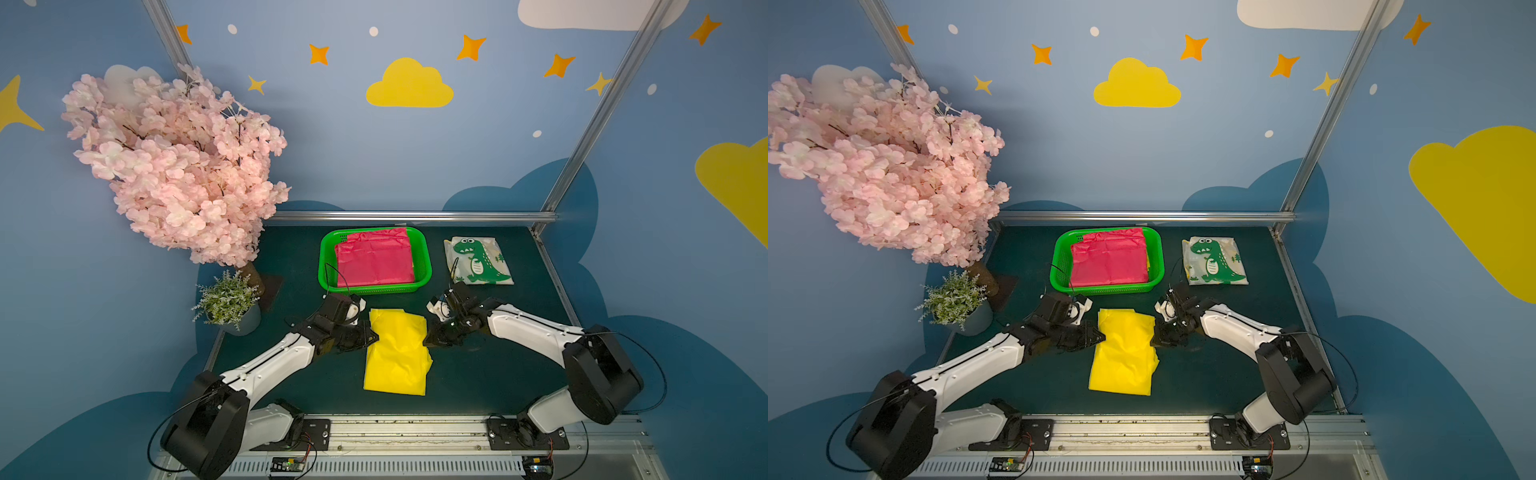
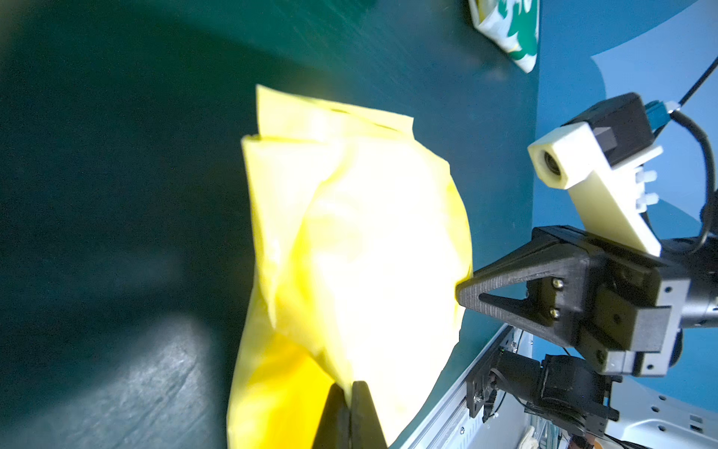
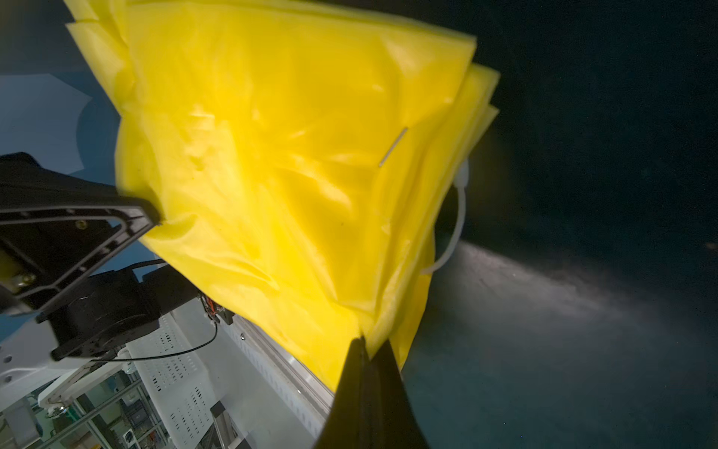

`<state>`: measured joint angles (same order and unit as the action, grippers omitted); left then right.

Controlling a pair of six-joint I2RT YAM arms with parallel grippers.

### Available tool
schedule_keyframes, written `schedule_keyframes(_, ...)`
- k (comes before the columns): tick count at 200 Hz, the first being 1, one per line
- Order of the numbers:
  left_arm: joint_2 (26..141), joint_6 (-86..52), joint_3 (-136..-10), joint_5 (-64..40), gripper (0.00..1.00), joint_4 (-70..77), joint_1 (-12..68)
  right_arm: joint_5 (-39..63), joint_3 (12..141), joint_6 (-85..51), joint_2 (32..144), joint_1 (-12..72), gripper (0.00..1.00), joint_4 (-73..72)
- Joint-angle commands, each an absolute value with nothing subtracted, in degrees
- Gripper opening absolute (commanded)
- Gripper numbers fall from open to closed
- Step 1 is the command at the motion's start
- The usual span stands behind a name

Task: Put the folded raincoat in the basket
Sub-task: Pick up the raincoat from the center of the board, then place the raincoat in the basket.

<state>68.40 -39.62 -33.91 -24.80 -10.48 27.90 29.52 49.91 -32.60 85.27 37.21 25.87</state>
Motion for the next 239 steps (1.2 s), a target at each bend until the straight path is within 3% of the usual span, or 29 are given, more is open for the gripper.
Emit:
schedule_keyframes(1, 65.4, -40.8, -36.2, -25.0, 0.02, -13.7, 28.1, 29.8, 51.0, -33.4, 81.3, 37.5, 0.00, 29.8)
schedule_keyframes(53, 62.9, -41.5, -41.5, -22.7, 0.02, -15.8, 28.2, 28.5, 56.2, -33.4, 76.3, 36.8, 0.00, 33.8)
schedule_keyframes(101, 67.5, -39.2, -48.4, -21.2, 0.02, -16.4, 25.5, 28.2, 65.1, -32.4, 79.2, 34.5, 0.00, 34.3)
schedule_keyframes(188, 85.1, -31.6, -66.7, -24.7, 0.02, -18.8, 11.5, 30.3, 89.9, -29.7, 99.7, 28.9, 0.00, 34.6)
schedule_keyframes(239, 98.1, -29.1, -78.3, -26.1, 0.02, -20.0, 8.0, 30.4, 107.6, -29.8, 115.1, 26.6, 0.00, 36.5)
